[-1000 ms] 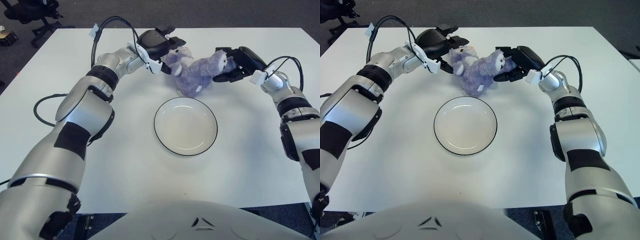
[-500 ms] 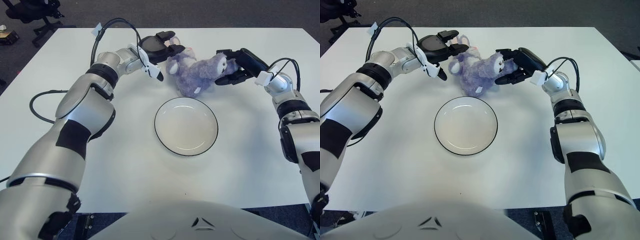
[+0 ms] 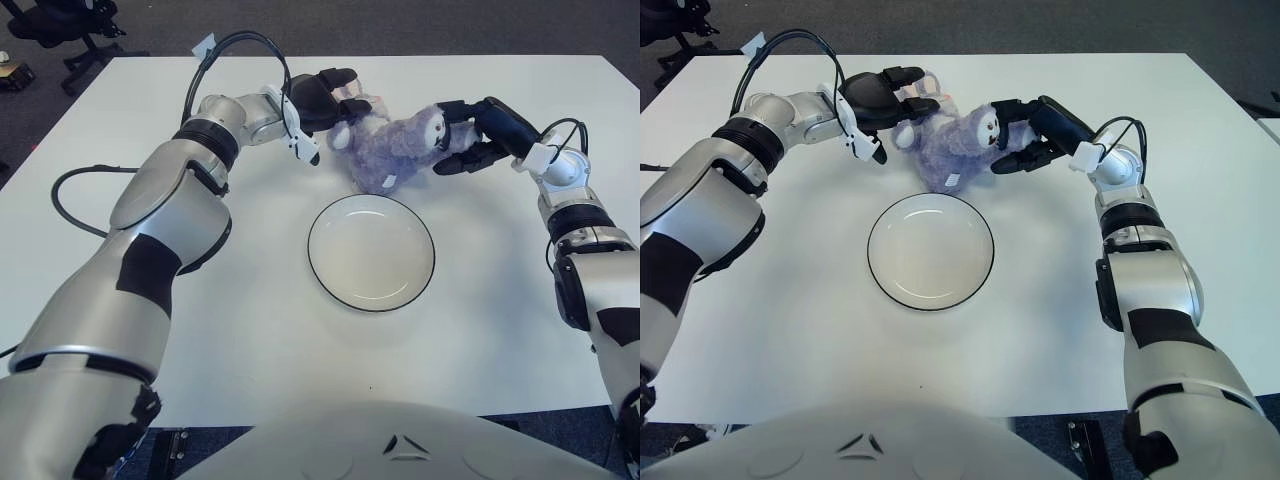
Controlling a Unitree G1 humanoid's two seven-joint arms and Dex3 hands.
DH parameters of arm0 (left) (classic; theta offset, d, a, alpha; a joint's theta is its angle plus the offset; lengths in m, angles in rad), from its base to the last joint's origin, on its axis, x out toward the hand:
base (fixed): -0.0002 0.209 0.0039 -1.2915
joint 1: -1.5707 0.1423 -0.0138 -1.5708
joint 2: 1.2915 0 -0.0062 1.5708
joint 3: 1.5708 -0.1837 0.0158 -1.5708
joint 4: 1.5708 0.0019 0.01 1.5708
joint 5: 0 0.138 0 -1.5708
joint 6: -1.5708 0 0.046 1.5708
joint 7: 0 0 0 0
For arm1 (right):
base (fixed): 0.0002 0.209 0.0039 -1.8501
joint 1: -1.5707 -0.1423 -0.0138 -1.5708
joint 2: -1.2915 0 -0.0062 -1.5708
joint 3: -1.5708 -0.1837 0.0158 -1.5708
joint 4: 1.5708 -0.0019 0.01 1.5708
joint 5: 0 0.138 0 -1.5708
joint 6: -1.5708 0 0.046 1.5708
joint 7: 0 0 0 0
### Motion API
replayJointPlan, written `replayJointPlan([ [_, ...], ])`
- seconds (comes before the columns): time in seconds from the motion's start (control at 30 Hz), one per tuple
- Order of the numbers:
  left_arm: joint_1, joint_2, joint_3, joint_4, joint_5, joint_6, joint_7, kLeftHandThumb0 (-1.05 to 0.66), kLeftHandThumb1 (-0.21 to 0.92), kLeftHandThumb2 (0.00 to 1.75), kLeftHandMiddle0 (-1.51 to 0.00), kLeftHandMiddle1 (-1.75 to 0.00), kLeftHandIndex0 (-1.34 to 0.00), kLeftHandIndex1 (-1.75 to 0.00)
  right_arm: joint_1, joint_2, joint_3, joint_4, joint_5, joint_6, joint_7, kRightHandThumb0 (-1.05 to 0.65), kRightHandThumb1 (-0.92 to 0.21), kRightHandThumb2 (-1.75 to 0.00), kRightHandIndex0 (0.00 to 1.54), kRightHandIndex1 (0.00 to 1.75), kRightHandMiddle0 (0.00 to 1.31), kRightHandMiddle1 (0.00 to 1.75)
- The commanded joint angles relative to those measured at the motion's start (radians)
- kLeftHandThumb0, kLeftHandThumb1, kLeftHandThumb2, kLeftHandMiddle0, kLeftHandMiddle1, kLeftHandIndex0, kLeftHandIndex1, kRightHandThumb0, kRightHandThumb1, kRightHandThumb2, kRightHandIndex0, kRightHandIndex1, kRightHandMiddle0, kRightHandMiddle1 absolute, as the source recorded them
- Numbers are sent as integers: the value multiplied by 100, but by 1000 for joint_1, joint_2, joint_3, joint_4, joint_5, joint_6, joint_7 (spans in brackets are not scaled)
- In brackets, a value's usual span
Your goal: Put the doll into the plate.
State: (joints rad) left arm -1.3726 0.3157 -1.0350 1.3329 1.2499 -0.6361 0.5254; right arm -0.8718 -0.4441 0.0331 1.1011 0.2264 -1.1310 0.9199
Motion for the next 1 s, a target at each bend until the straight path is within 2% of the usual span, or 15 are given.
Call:
replayJointPlan([
  [0.0, -24, -2, -40, 11, 42, 40, 59, -86, 92, 2, 0, 0, -15, 0, 26, 12, -30, -47, 68, 39, 81, -13, -87, -18, 94, 175, 75, 175],
  [0.37, 1, -23, -67, 16, 63, 154, 317, -81, 91, 2, 0, 0, -15, 0, 96, 47, -64, -175, 154, 164, 200, -15, -88, -16, 93, 175, 74, 175],
  [0.5, 1, -26, -72, 21, 63, 159, 344, -74, 89, 0, 0, 0, -15, 0, 108, 51, -76, -197, 159, 187, 221, -14, -88, -16, 93, 175, 74, 175],
  [0.97, 18, -28, -28, 23, 2, 102, 434, -57, 88, 0, 0, 0, -16, -1, 204, 3, -52, -416, 165, 429, 343, -12, -88, -15, 92, 175, 72, 175],
])
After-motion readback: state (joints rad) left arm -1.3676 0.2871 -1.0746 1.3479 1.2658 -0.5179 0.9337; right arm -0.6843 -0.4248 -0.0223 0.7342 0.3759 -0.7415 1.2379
